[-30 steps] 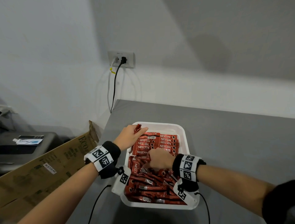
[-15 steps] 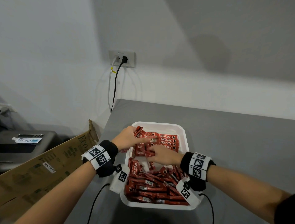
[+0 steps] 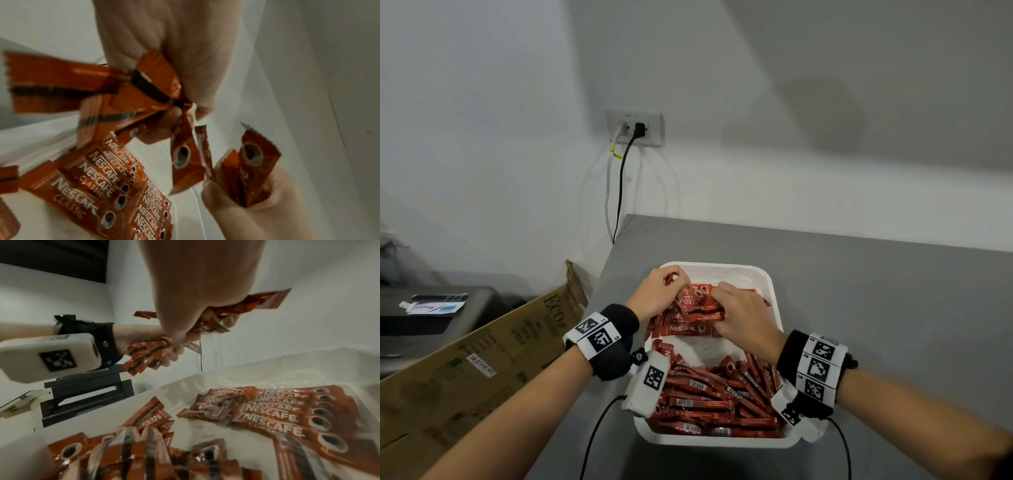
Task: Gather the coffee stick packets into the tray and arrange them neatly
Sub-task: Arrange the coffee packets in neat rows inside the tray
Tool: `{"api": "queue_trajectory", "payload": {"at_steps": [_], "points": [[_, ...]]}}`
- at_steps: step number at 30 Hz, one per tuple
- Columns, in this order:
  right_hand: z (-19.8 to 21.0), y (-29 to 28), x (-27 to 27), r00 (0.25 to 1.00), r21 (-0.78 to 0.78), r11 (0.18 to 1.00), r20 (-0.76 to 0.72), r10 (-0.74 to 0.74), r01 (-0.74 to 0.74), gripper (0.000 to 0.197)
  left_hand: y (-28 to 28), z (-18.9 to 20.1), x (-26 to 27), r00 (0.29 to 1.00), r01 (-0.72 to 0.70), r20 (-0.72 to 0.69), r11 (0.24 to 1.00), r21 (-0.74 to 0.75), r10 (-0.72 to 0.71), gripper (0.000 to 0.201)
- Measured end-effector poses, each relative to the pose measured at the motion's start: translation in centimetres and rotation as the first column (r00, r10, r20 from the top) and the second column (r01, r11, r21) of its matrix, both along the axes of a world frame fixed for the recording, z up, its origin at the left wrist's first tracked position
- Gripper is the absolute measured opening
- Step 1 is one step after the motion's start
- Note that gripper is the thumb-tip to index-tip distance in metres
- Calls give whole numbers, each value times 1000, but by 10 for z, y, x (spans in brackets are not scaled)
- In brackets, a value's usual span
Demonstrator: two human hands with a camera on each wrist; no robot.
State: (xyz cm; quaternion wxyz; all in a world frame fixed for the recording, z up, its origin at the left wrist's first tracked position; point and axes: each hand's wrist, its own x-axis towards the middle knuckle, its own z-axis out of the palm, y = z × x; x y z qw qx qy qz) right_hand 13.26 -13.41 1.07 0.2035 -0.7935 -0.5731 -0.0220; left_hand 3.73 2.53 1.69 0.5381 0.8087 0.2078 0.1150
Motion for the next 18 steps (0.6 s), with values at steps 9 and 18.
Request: {"api": "queue_trajectory", "payload": {"at_steps": [9, 18], "points": [[9, 2, 12, 994, -34, 997, -85, 64, -67, 11, 1, 0, -5, 996, 51, 79, 999, -1, -51, 24], [22, 8, 39, 879, -25, 996, -470, -83, 80, 31, 2, 3, -5, 992, 111, 59, 992, 65, -114, 13]]}}
